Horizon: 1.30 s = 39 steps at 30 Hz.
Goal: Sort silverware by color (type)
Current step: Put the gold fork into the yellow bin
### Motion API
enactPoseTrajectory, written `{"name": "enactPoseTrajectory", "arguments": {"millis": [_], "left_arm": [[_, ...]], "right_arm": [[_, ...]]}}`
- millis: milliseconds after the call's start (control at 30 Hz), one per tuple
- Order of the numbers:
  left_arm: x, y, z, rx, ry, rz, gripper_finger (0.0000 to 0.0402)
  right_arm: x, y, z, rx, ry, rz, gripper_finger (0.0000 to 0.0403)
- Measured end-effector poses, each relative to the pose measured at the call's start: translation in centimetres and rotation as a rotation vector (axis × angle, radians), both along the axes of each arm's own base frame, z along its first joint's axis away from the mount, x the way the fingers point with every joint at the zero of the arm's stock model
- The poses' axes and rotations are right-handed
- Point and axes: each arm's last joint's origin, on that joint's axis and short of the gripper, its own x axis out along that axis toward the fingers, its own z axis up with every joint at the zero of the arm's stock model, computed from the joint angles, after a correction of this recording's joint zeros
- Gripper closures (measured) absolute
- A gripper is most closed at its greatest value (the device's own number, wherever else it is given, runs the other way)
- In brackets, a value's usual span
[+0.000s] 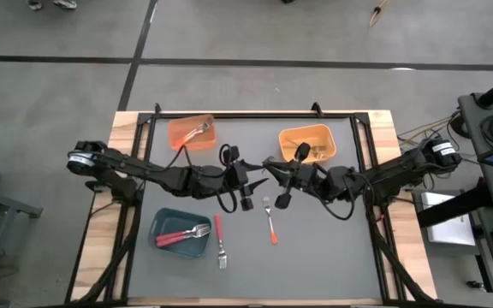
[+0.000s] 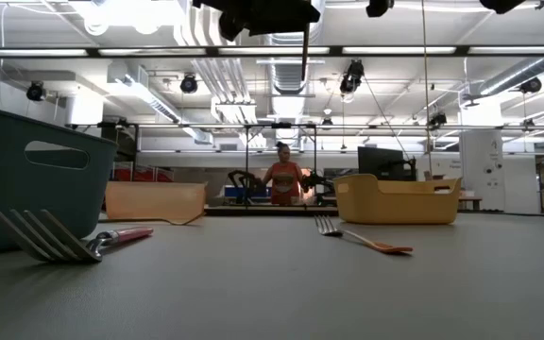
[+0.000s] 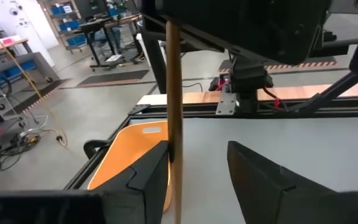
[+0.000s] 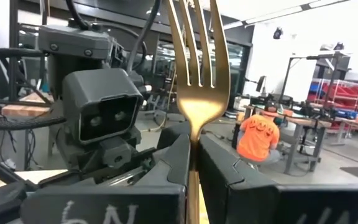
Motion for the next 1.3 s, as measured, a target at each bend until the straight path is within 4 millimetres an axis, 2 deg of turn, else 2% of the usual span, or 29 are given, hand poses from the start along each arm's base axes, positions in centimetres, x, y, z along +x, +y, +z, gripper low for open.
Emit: {"name": "enactPoseTrajectory", "arguments": {"millis": [167,367,600,967,1133,1300], "left_arm": [[0.0,0.2,0.0,-0.014,-0.008,0.016,0.0302],[0.1,0.5,0.1,-0.038,-0.023,0.032,0.0390],[0.1,0.5,0.3,-0.041,-0.051,0.042,0.0397],[0.1,0.6,0.7,-0.043,-0.099,0.086,0.0400],[0.0,0.8,0.7,-0.028,-0.094,0.162,0.0401],[0.1,0.8,0.5,-0.027,-0.090,0.184,0.0401]], "right_arm": [[0.1,0.0,0.0,-0.004,-0.011,-0.004,0.0390],[0.1,-0.1,0.0,0.011,-0.009,-0.004,0.0390],[0.0,-0.2,0.1,0.015,-0.011,-0.014,0.0383],[0.1,-0.5,-0.1,0.016,0.007,-0.091,0.0303],[0.3,-0.9,0.3,0.005,0.003,-0.113,0.0308],[1.4,-1.3,0.6,-0.015,0.010,-0.137,0.0326]]}}
